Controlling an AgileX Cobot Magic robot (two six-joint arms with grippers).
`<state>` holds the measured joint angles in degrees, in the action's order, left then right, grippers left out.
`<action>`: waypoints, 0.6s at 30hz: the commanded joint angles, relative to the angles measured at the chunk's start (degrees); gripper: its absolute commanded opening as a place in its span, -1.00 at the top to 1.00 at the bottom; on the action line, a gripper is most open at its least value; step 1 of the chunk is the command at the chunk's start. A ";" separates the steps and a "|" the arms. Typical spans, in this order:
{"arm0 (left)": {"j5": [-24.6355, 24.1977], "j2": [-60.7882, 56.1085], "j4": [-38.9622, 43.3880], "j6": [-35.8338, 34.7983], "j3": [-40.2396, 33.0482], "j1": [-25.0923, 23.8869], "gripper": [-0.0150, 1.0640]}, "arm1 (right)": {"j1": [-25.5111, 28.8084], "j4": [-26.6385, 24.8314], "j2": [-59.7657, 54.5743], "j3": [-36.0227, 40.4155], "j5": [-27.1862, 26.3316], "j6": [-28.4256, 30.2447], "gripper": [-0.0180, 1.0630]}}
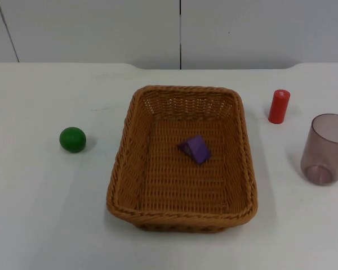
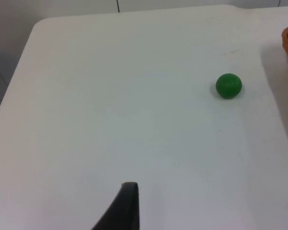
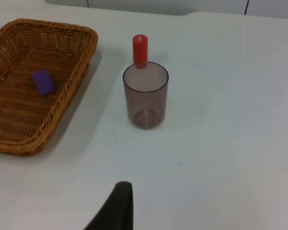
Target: Pick up the basket with the left hand and place the triangular block into the basket with the right hand.
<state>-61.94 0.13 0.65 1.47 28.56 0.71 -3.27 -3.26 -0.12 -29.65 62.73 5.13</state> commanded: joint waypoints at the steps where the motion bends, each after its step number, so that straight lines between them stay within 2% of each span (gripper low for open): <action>1: 0.25 -0.13 -0.65 -0.29 -0.25 -0.18 -0.97 | 0.13 0.30 0.12 0.10 -0.81 1.56 -0.84; 18: 0.25 -0.13 -1.31 0.19 -0.25 -0.18 -0.97 | 0.13 0.30 0.12 0.10 -0.81 1.56 -0.84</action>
<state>-61.94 0.13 0.00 1.59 28.56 0.71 -3.27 -3.26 -0.12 -29.65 62.68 6.18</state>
